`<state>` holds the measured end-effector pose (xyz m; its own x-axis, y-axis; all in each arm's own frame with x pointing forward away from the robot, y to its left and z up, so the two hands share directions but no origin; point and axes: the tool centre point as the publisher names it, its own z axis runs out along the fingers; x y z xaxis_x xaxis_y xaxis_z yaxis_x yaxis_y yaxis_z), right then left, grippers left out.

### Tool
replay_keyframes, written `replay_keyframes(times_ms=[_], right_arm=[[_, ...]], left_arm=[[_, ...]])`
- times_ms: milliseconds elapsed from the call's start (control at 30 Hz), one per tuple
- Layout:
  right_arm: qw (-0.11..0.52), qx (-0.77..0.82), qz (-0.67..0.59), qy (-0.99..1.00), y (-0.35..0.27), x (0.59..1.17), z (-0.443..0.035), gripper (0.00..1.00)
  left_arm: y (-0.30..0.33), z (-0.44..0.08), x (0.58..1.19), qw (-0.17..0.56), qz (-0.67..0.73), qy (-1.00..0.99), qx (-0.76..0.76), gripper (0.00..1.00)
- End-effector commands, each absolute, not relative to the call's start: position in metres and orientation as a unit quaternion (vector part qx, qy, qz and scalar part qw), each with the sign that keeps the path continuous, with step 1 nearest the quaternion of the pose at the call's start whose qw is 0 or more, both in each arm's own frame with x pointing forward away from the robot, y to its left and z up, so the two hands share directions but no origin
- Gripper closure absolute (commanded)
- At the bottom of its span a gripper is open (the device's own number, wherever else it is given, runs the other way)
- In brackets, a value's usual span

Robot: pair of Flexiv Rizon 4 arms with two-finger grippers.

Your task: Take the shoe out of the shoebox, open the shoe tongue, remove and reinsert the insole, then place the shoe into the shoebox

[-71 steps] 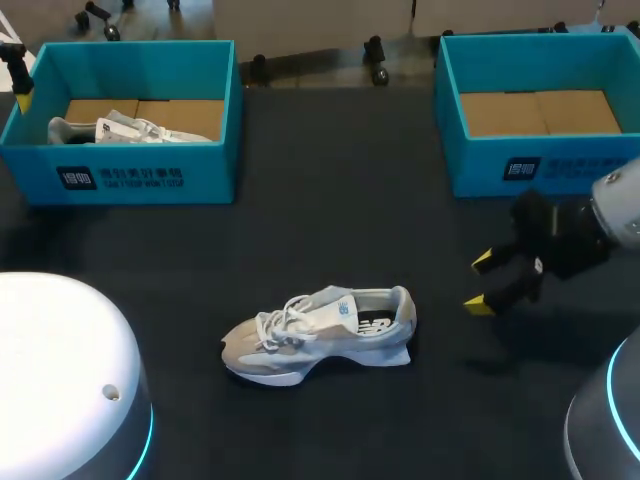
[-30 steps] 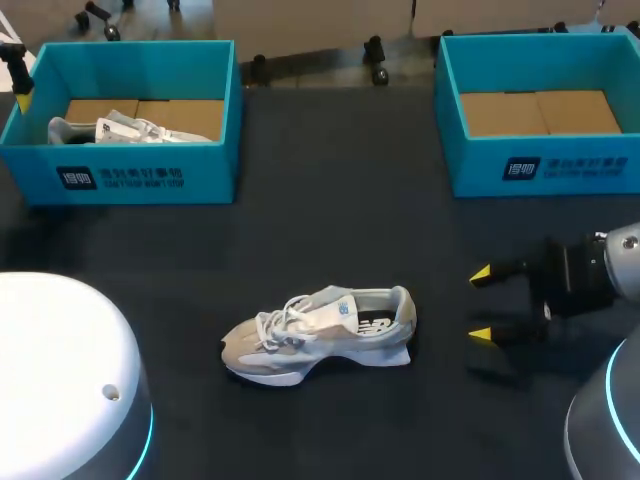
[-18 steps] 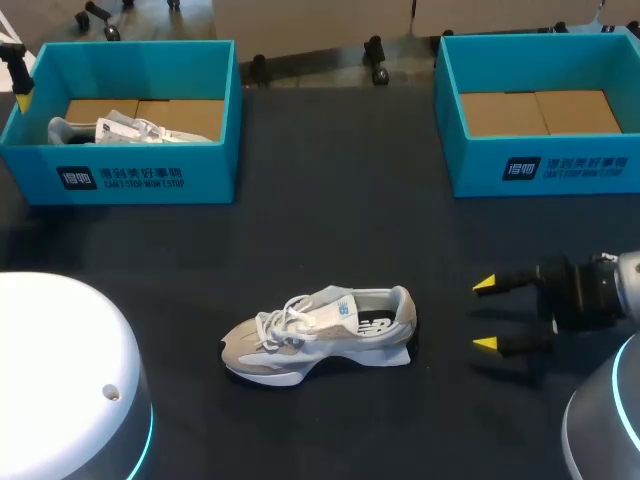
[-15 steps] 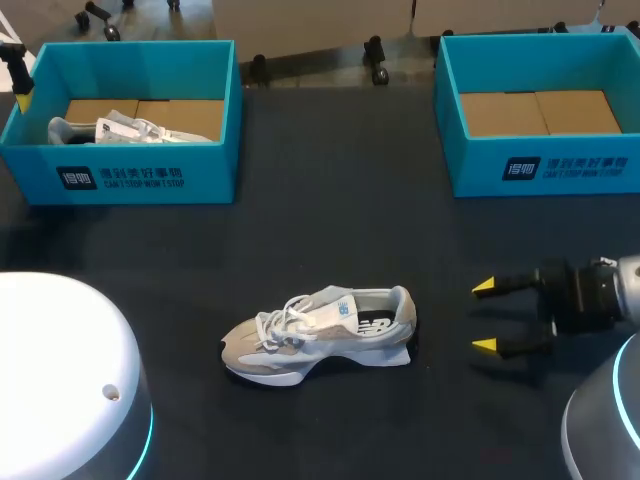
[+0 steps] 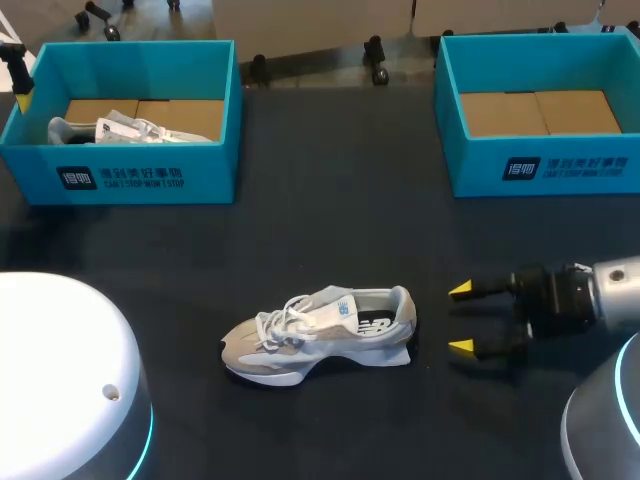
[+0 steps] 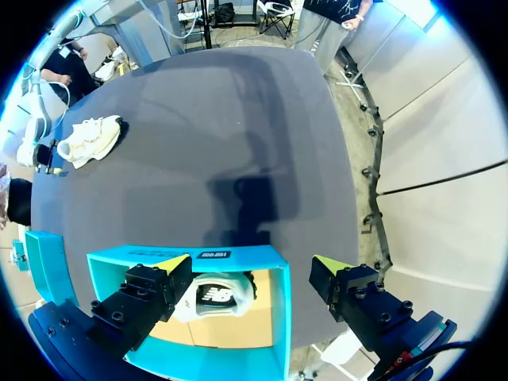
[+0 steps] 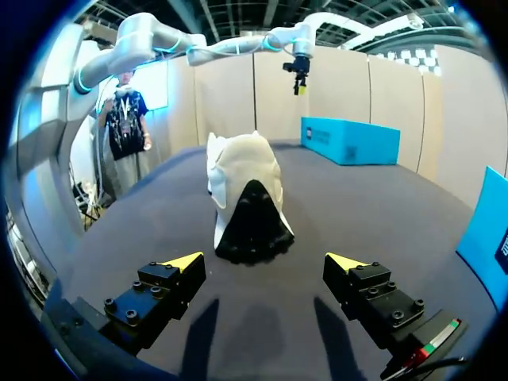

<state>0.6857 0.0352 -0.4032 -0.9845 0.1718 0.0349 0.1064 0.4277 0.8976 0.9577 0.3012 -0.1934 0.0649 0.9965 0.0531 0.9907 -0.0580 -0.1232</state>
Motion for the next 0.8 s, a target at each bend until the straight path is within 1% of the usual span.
replay_keyframes(times_ms=[33, 200, 800], right_arm=[[0.024, 0.081, 0.528, 0.845, 0.049, 0.692, -0.407, 0.0], [0.015, 0.086, 0.531, 0.843, 0.055, 0.692, -0.408, 0.0], [0.015, 0.058, 0.544, 0.837, 0.09, 0.685, -0.411, 0.0]], left_arm=[[0.301, -0.192, 0.957, 0.064, 0.022, -0.683, -0.727, 0.0], [0.301, -0.192, 0.957, 0.064, 0.022, -0.683, -0.727, 0.0], [0.301, -0.192, 0.957, 0.064, 0.022, -0.683, -0.727, 0.0]])
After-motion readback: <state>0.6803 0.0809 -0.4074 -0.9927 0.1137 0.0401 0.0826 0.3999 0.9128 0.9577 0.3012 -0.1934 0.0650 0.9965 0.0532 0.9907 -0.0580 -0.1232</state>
